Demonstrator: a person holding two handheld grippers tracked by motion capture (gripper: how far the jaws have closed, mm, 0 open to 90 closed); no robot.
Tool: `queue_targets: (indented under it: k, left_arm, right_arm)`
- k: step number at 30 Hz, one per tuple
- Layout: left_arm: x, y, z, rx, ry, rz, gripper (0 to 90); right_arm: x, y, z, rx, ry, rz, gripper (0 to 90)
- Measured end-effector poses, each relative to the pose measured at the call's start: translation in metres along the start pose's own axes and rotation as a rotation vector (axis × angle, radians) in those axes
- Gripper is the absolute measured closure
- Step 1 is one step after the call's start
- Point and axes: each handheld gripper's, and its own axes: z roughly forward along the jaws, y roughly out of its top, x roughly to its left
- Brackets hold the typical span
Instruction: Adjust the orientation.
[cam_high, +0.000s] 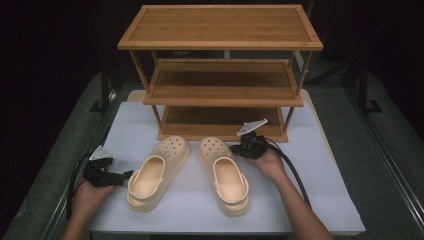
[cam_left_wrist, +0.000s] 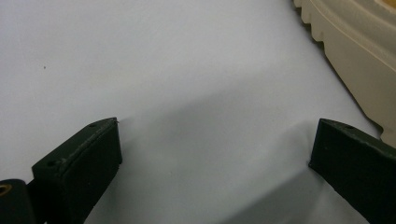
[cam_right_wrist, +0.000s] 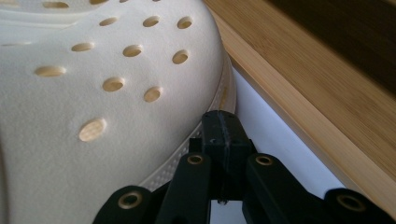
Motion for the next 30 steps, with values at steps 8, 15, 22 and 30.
queue_targets:
  k: [8, 15, 22, 30]
  left_arm:
    - [0.0, 0.0, 0.0, 0.0, -0.001, 0.0, 1.2]
    - [0.0, 0.0, 0.0, 0.001, 0.0, 0.001, 1.2]
    - [0.0, 0.0, 0.0, -0.001, 0.001, 0.001, 1.2]
    - [0.0, 0.002, -0.003, -0.002, -0.01, -0.008, 1.5]
  right_arm:
    - [0.003, 0.003, 0.002, -0.02, 0.011, 0.002, 89.8]
    - [-0.002, -0.002, -0.028, -0.055, -0.011, 0.024, 84.6]
    - [0.002, -0.019, -0.065, -0.063, -0.023, 0.057, 69.8]
    - [0.009, -0.036, -0.089, -0.104, -0.021, 0.094, 56.8]
